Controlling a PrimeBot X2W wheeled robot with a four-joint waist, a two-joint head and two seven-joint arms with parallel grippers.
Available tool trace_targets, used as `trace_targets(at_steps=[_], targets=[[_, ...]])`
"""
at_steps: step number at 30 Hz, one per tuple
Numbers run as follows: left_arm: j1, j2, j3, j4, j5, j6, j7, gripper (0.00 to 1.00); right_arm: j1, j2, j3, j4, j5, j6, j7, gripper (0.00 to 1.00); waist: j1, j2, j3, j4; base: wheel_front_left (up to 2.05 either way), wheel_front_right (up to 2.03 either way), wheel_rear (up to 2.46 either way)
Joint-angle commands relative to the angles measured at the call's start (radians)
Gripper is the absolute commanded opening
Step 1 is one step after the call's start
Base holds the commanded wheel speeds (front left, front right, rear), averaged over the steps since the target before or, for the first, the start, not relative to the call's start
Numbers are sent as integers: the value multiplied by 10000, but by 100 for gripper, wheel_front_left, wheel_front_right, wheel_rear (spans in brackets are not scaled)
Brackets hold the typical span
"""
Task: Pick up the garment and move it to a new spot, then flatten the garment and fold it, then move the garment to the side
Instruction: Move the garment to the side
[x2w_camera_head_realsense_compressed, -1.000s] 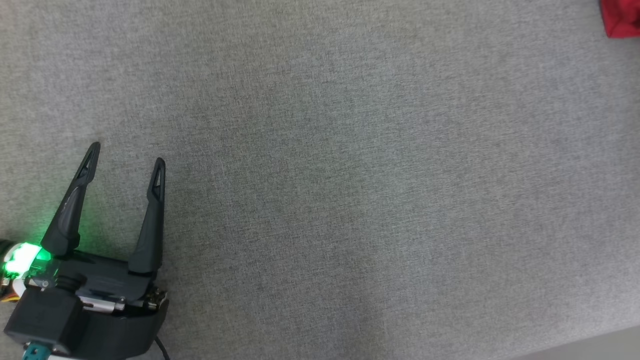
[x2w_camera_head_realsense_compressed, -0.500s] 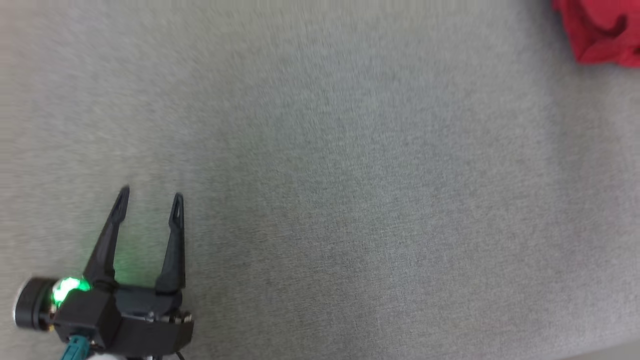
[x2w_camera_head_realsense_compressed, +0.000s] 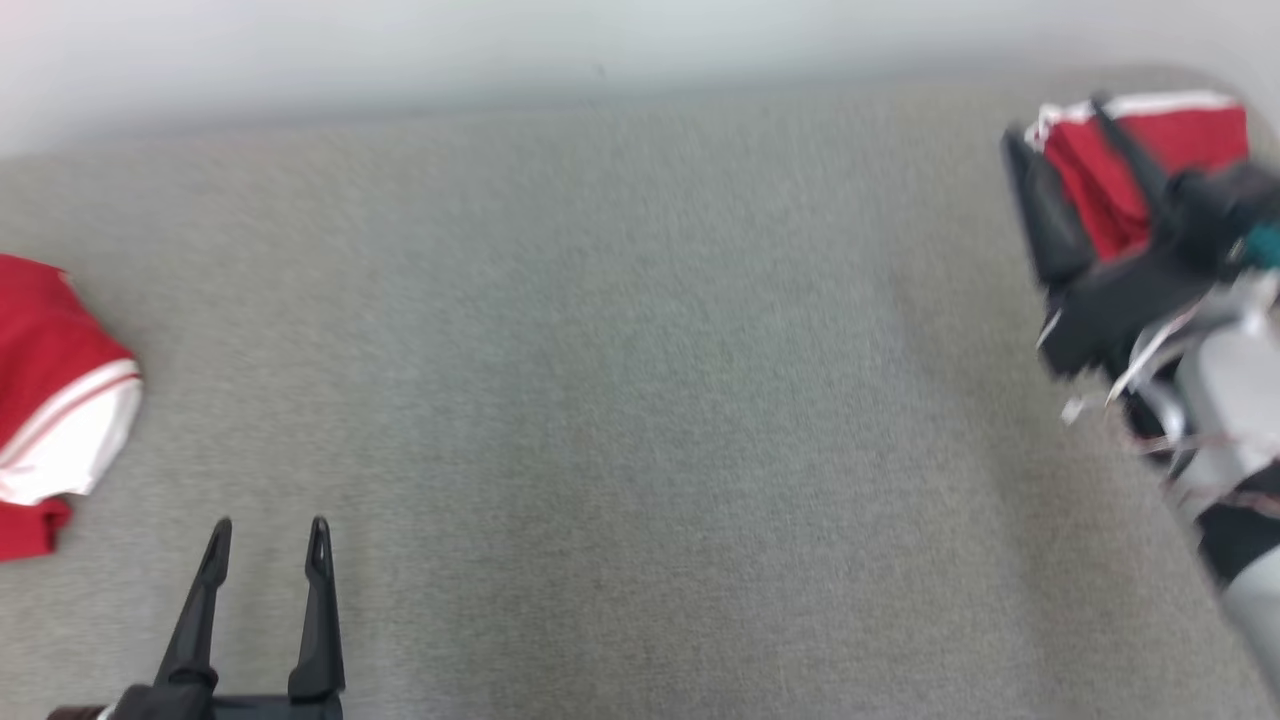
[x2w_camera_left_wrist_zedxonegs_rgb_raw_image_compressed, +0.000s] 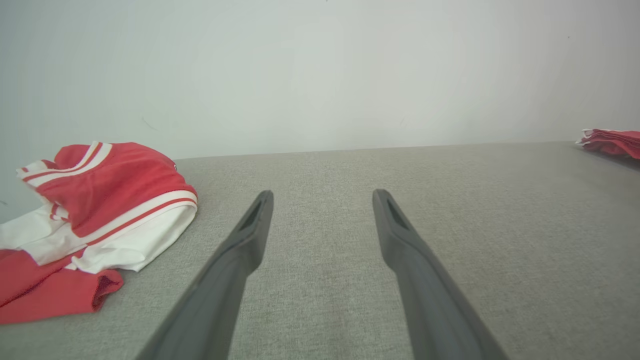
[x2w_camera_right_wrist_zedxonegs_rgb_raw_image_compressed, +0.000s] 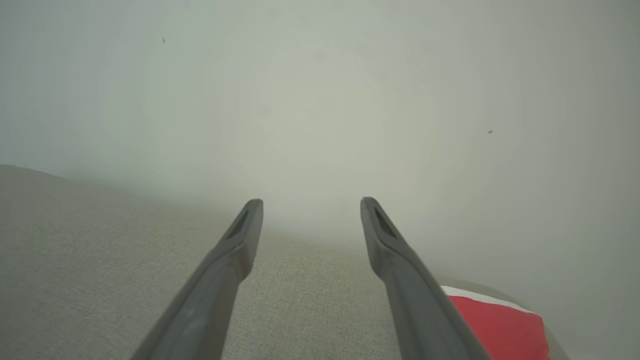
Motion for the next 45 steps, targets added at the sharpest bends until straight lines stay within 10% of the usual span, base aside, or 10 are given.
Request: trace_targets(at_steps=[1,20,45], targets=[[188,-56,42,-5,71,22,-29,100,318,134,-125,-108,-36,-25,-27,100,2,0,-947,589,0,0,0],[759,-350,272,545,202,-242,-30,100,5641,2513,-2609,-2503,-1045,-23,-109,100,2,0,-2344,855,0,0,0],[897,-237,759,1296,311,-213,-31,100,8380,4284,-4064,-3894,-1868,-23,-343,100,2,0,-2674,1018,0,0,0]])
